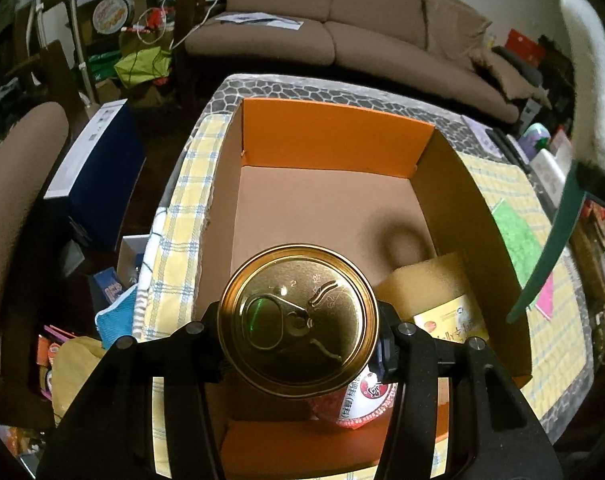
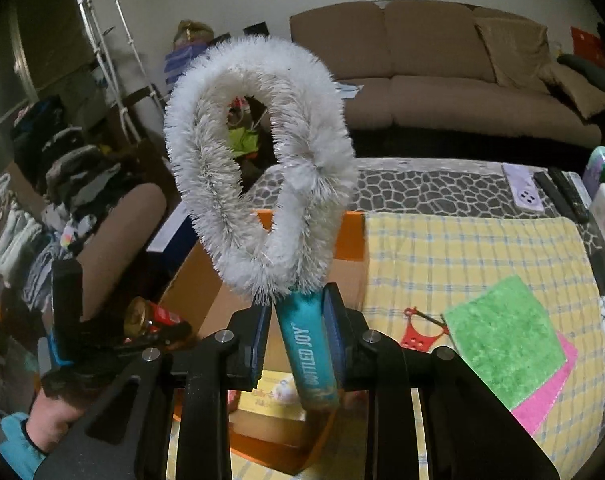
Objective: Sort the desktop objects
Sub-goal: 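Lift and carry the can and brush with both tools over the orange box, then lower and release the brush with right tool while left tool releases the can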
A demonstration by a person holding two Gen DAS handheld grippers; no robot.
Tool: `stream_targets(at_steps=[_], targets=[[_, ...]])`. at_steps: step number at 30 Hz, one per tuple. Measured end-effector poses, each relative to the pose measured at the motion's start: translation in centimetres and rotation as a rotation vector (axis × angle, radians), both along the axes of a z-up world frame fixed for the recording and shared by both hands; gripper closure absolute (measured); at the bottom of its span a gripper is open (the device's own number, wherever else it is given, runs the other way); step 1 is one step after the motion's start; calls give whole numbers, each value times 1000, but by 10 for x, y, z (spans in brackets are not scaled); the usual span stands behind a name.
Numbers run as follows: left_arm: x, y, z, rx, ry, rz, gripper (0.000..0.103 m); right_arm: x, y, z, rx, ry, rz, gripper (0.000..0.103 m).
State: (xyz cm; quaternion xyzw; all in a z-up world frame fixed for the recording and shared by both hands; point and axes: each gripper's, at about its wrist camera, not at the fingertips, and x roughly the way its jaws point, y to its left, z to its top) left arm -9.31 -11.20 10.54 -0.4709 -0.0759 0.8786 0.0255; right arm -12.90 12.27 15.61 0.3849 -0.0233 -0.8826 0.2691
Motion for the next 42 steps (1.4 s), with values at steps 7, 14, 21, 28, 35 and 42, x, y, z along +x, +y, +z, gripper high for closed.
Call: stream_targets(at_steps=[7,14,21,28,35,42], targets=[[2,-2,-7,9,36,16,56,3,-37,-8,2,-27,64,77],[1,-16,-18,57,23,20,56,4,-67,-22,-50,-106,158,77],[-4,-11,-21,21,8,-8,56,-5,-89,-53,15,-164,167,77],[-8,-6,-25,13,-4,-28,56,-14,-97,-81,181,-151,119,77],[-10,3,-28,-31,-6,-43,56,-22,-98,-102,245,-176,88,76],[-14,11,-30,-71,-4,-59,56,-24,-106,-104,294,-171,75,61]])
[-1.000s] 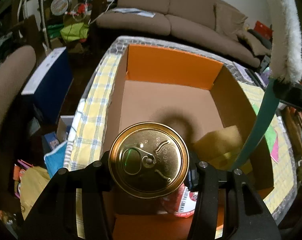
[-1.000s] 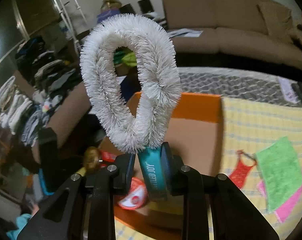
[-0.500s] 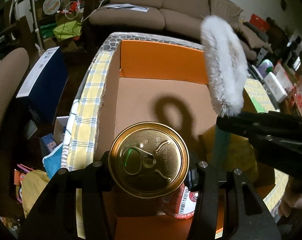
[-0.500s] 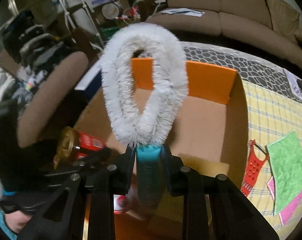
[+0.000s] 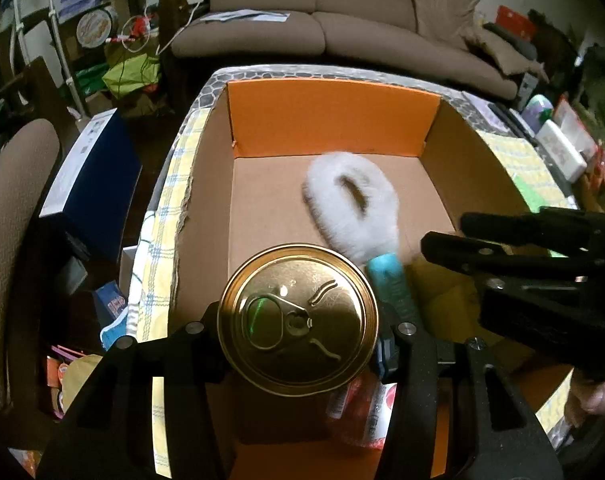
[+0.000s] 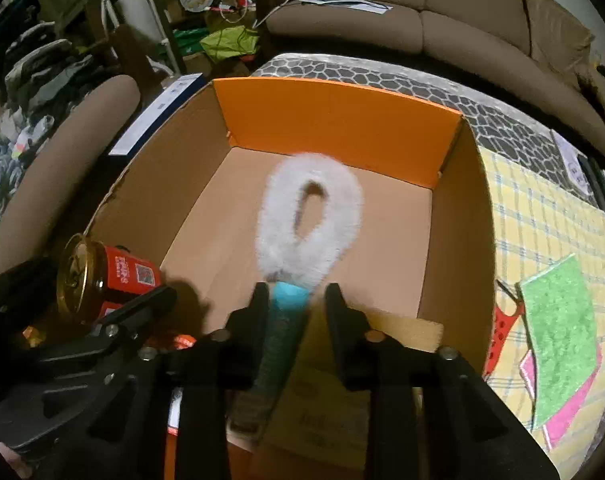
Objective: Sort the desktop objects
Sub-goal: 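Lower and release the brush with right tool while left tool releases the can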
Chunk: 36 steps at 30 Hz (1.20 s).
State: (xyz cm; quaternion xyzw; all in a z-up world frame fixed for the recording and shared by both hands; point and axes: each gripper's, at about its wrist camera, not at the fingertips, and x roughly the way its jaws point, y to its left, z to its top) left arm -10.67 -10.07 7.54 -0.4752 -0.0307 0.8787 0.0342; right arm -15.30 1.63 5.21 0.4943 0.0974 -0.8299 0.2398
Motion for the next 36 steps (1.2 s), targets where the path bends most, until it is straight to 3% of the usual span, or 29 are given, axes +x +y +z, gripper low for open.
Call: stream_targets(at_steps=[4,13,15,20,27,30,32,36], targets=[[-2,3,-1,-2,-2,-9,56,1,12,8,-23,2,-26,58],[-6,20,-9,-183,-2,-29,56,11,26,32,-87,28,-23,50],[-8,21,-11,-189,-15,-20,56,13,26,34,-92,33,-15,50],[-14,13,-11,-144,-37,10,54,18,24,33,-80,35,3,49],[-10,8,-6,-102,-28,11,35,21,25,33,-78,37,3,49],[-6,-7,5,-14,-9,36,35,21,27,34,-83,39,-2,49],[-2,-24,18,83,28,60,35,22,28,35,-86,40,-1,49],[9,-54,41,131,114,129,27,23,28,39,-88,48,3,46]])
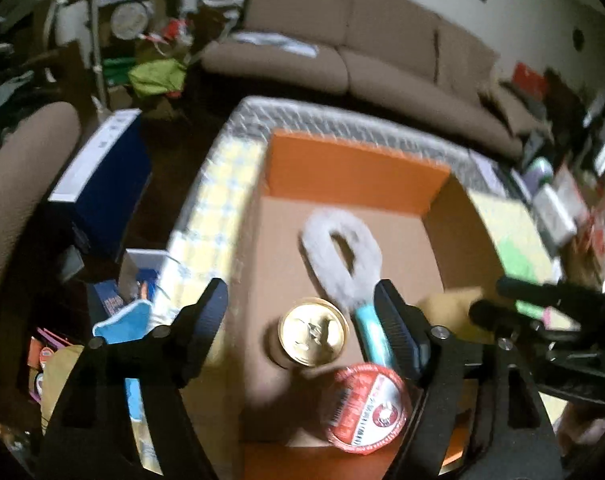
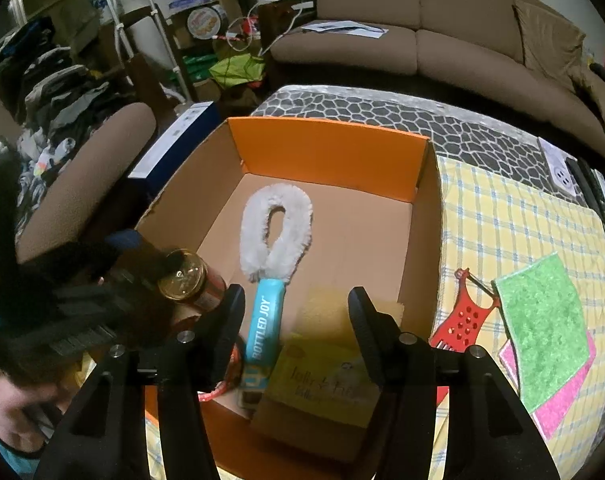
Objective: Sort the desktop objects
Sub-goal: 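Lower and release the brush with right tool while left tool releases the can, then move right tool toward the red grater on the tablecloth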
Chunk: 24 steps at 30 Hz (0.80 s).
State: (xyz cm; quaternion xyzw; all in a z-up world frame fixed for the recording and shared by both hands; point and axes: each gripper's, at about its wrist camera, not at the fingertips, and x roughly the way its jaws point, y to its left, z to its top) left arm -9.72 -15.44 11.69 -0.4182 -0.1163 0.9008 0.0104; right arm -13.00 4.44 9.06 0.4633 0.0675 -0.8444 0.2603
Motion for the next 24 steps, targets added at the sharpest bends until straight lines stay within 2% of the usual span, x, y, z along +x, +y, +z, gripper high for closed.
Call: stream_targets(at_steps=[4,5,7,9,12,15,24], targets=[[7,-17,11,33,36,18,22,0,3,4,1,9,-1,41],[10,-19,13,28,42,18,21,0,5,5,1,13,-2,38],[12,-19,15,18,52,26,17,1,9,6,0,17,-6,24],[13,-20,17,23,56,26,12,0,14,7,-11,8,-5,16],[18,-13,20,35,66,18,5,0,24,7,3,10,-13,13],[24,-1,24,23,71,-4,3,1,37,9,26,24,-24,2],[36,70,33,-39,115,-153,3,-3,110,19,44,47,-140,1]])
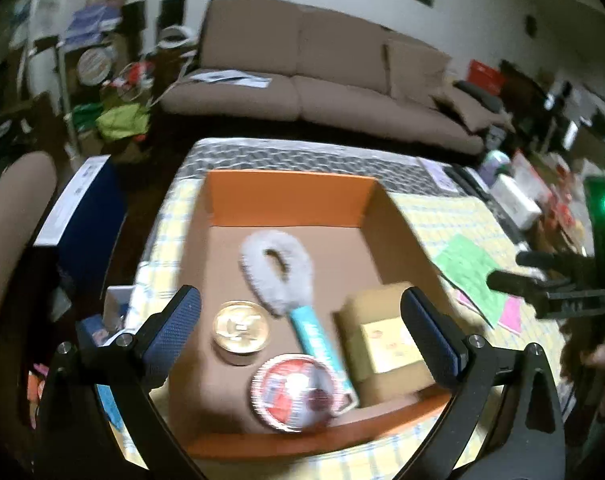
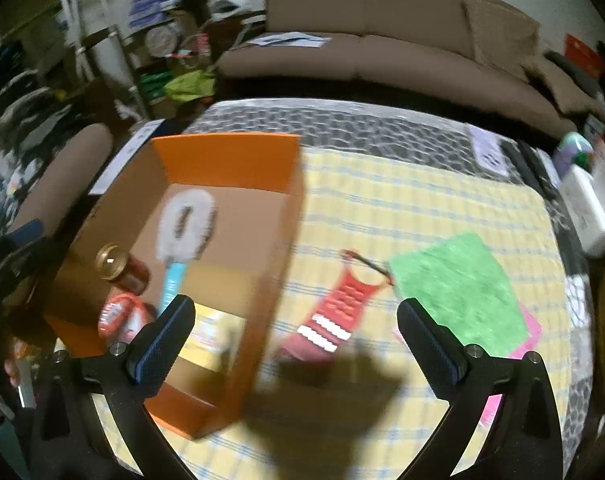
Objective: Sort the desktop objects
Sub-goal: 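Move right tool toward the red grater on the tablecloth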
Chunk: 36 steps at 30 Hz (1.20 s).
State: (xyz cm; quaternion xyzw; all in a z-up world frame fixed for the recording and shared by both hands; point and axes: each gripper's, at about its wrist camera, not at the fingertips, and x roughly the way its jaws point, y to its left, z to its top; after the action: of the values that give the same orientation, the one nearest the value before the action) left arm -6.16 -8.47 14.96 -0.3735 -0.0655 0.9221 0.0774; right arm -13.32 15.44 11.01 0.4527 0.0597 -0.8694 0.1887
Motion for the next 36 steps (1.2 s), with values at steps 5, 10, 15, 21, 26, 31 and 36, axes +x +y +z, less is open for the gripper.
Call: stream_targets(at_steps=[5,10,15,21,26,31,36], targets=[[-1,39,-7,-4,-22,-59,3,-3,37,-4,-26,-21,-64,1],[-3,63,-14,-17,-41,-100,3,-13,56,-23,-83,-90,-104,1],[-1,79,-23,-42,-55,-142,3,-23,55,-45,-109,-148,-126,1],[-2,83,-30,-45,-81,-154,3,-39,56,-83,-114,-222,-186,20],[-3,79,-30,-28,-87,-155,3,-50,53,-103,-148,-252,-214,21],[-2,78,-32,-34,-92,-163,3,-57,42,-110,-163,-252,-220,21],[-1,78,-32,-43,-93,-170,3,-62,32,-116,-141,-249,-243,27]])
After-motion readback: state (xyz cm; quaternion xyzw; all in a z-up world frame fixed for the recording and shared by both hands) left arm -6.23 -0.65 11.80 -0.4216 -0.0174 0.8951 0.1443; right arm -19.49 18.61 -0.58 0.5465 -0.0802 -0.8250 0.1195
